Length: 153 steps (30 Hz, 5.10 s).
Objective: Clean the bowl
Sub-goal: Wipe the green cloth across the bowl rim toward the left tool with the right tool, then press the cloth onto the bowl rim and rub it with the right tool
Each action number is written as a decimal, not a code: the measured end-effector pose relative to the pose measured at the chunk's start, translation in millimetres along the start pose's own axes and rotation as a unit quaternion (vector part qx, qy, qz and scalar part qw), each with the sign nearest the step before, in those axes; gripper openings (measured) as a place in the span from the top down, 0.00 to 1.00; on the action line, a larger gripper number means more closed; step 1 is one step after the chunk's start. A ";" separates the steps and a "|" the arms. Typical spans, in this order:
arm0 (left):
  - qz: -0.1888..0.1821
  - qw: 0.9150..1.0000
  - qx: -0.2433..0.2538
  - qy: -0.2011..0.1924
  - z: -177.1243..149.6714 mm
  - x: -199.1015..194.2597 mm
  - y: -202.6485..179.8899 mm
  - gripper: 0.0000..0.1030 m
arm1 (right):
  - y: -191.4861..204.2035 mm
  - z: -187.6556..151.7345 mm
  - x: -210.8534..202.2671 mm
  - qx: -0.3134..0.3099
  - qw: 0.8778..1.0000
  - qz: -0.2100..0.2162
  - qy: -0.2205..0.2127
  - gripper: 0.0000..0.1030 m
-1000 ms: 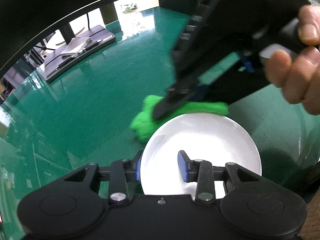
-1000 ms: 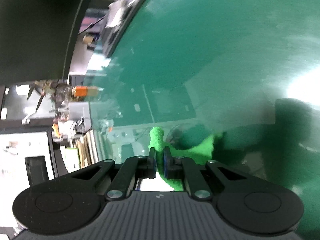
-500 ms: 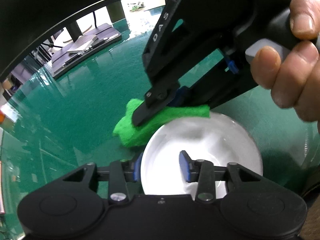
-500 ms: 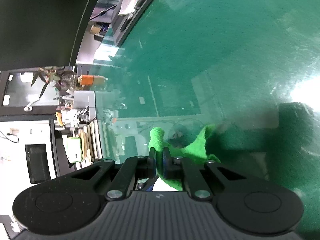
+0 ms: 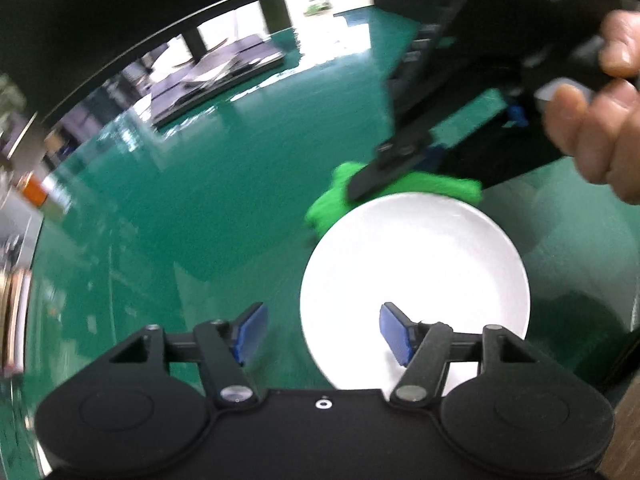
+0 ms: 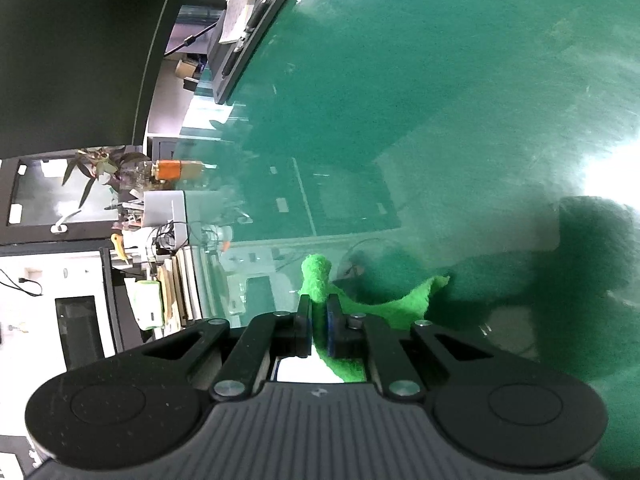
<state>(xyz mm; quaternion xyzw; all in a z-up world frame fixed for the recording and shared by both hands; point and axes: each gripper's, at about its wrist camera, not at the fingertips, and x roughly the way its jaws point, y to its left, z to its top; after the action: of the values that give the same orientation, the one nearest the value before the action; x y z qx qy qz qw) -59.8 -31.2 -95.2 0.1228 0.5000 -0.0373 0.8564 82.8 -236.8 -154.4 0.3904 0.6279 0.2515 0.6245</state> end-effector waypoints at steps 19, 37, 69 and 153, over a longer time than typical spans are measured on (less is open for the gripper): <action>0.000 0.996 0.079 -0.030 7.3 7.9 -8.7 0.65 | -47.6 -16.1 -4.0 0.122 0.987 0.103 -0.035 0.92; -0.094 0.977 0.171 -0.087 1.5 19.6 14.6 0.60 | -63.5 -94.7 -7.4 0.213 0.952 0.079 -0.204 0.92; 0.069 0.997 -0.008 -0.031 8.2 6.8 -18.0 0.52 | -76.9 -32.6 -0.2 0.115 0.988 0.101 -0.035 0.92; 0.104 0.994 0.018 -0.043 37.9 25.6 -38.0 0.48 | -49.0 31.8 18.0 0.064 0.989 0.131 0.033 0.85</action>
<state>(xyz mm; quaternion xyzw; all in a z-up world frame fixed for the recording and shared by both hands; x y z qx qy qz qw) -22.0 -75.9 -106.1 0.1877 0.4467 0.0373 0.8740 106.8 -255.7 -207.3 0.4998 0.6062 0.3032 0.5393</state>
